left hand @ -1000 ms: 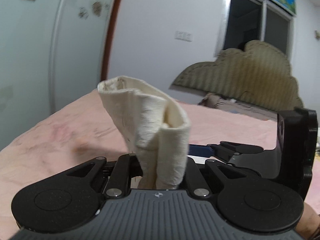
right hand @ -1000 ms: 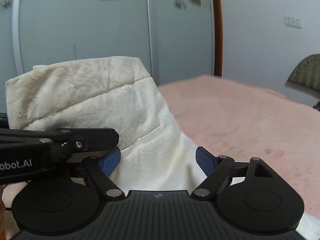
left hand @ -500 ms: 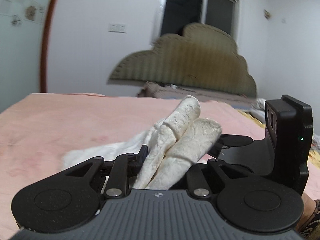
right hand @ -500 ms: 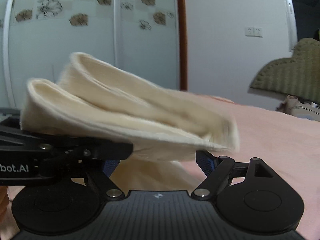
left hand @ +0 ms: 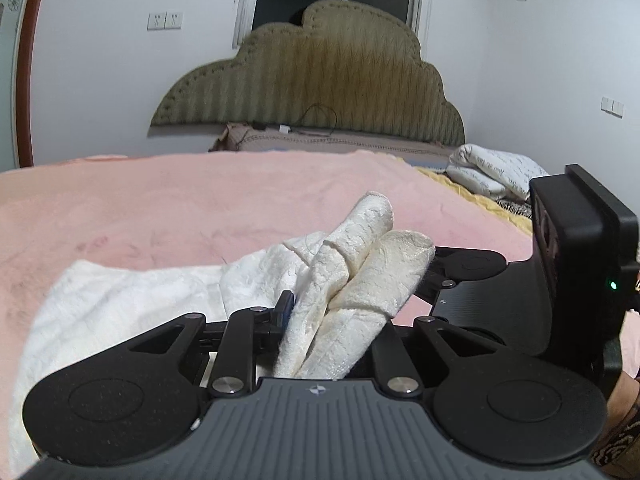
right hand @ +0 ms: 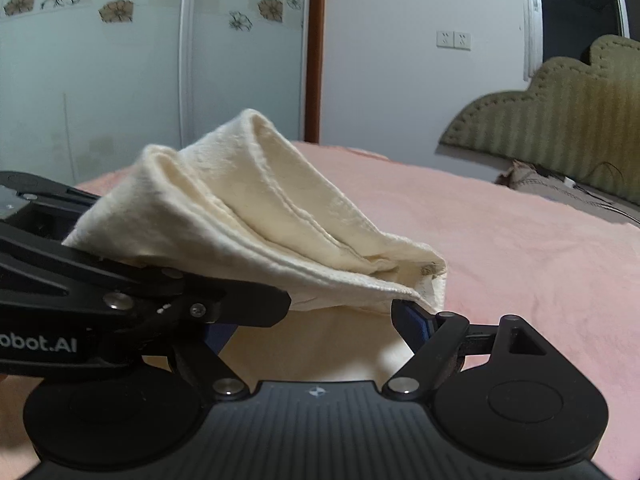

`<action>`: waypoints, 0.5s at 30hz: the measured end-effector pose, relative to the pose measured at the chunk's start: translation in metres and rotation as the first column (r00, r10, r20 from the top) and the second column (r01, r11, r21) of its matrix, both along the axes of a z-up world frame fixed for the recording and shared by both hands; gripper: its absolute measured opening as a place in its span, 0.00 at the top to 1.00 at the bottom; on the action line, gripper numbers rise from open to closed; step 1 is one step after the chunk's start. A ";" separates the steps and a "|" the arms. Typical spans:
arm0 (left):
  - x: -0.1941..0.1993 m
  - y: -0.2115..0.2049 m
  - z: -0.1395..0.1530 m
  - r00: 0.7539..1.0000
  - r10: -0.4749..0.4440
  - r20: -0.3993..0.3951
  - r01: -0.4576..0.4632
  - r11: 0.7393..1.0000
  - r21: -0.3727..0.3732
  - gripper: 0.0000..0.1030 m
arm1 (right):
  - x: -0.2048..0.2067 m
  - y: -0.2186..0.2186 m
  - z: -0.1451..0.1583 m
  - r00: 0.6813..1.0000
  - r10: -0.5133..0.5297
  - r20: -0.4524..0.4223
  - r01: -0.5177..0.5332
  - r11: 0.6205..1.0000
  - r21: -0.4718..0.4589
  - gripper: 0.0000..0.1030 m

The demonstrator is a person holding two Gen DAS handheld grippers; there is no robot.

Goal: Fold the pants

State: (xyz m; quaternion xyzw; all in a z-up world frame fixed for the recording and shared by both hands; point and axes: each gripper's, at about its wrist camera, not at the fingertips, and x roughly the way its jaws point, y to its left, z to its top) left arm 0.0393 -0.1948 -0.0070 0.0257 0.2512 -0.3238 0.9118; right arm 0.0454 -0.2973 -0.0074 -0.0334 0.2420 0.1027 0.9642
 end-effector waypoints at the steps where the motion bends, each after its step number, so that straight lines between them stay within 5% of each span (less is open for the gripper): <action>1: 0.000 -0.002 -0.001 1.000 0.001 -0.002 -0.001 1.000 0.002 0.82 | -0.001 -0.001 -0.002 1.000 -0.005 -0.005 0.005 1.000 0.001 0.20; 15: 0.002 -0.008 -0.005 1.000 -0.015 -0.010 0.015 1.000 0.022 0.80 | -0.015 -0.014 -0.011 0.999 -0.039 -0.014 0.040 0.998 0.042 0.19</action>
